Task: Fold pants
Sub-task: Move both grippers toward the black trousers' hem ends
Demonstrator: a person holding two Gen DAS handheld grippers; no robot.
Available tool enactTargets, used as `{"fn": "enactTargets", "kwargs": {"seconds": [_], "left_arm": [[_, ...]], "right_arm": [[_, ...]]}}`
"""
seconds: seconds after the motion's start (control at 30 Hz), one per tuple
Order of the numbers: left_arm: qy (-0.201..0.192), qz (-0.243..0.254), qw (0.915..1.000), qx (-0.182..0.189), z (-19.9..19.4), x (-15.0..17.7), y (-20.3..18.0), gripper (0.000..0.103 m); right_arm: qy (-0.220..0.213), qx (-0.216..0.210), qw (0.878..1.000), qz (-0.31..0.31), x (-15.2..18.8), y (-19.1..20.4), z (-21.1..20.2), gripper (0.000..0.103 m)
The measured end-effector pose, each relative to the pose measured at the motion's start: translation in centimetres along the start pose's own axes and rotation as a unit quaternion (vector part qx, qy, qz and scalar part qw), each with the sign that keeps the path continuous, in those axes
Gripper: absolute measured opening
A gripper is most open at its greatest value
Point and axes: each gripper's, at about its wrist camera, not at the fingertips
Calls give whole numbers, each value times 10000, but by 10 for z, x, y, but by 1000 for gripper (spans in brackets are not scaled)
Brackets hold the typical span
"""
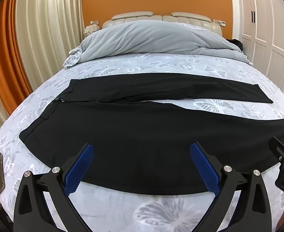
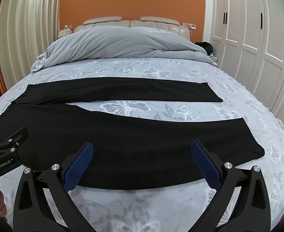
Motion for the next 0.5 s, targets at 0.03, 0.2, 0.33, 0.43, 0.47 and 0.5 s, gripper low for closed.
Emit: {"fn": "enactTargets", "kwargs": {"seconds": [0.03,0.2,0.33,0.43,0.47,0.5], "left_arm": [[18,15,10000,29,0,0,0,98],[37,22,10000,-29,4,-1,-10,98],[108,-82,9999,-27,12,-4,-14,98],[103,-113,9998,-149,7,-1,-9,98],[112,-128,9998,-103,7,3,4,98],[132,-154,9997,-95,9,3,7,98]], "right_arm": [[4,-1,10000,46,0,-1,0,98],[121,-144,9992,353,-5,-10,6,98],[215,-200,9986,439,-6,-10,13,98],[243,-134,9990,362,-8,-5,17,98],[245,-104,9990,345,-8,-3,19,98],[258,-80,9991,326,-9,-1,21,98]]}}
Point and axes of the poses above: each gripper's, at about its wrist camera, not at the fingertips, and z roughly the way its jaws point, y to its left, x to its underside, and after that the axes turned 13 degrees about y, right-handed
